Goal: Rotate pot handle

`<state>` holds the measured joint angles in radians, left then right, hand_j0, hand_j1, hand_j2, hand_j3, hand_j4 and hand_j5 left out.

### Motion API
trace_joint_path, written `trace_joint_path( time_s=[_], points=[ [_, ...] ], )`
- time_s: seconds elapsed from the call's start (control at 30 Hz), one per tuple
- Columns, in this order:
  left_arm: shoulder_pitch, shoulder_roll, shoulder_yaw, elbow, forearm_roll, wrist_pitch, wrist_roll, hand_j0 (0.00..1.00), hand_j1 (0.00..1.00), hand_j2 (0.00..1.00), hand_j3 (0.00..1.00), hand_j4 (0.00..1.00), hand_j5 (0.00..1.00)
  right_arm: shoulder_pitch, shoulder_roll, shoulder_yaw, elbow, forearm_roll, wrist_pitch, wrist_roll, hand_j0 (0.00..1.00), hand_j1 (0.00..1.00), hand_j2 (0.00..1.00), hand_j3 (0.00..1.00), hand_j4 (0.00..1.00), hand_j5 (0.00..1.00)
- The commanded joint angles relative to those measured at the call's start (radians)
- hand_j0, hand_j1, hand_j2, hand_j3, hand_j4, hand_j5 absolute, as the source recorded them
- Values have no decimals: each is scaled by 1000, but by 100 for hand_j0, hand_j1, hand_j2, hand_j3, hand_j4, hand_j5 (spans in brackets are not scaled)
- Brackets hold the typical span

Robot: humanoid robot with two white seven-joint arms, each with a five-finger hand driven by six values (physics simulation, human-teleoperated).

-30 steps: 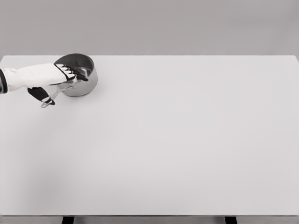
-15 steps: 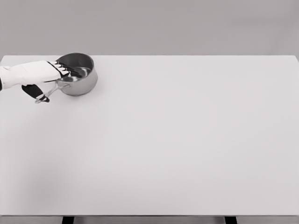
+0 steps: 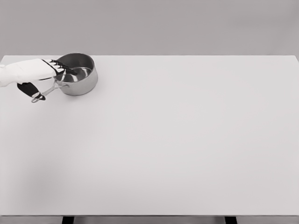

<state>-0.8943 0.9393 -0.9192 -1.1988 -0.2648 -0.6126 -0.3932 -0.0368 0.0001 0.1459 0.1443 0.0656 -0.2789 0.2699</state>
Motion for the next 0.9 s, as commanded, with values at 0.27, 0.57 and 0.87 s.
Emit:
trace_joint_path(
  time_s=[0.27,0.57,0.87],
  points=[
    [0,1,17,25,6,2,0,100,100,100,100,100,100,0,0,0,0,0,0,0,100,100,100,100,100,100],
    [0,9,34,24,9,2,0,100,100,100,100,100,100,0,0,0,0,0,0,0,100,100,100,100,100,100],
    [15,22,31,-65,22,2,0,100,100,100,100,100,100,0,0,0,0,0,0,0,100,100,100,100,100,100]
  ],
)
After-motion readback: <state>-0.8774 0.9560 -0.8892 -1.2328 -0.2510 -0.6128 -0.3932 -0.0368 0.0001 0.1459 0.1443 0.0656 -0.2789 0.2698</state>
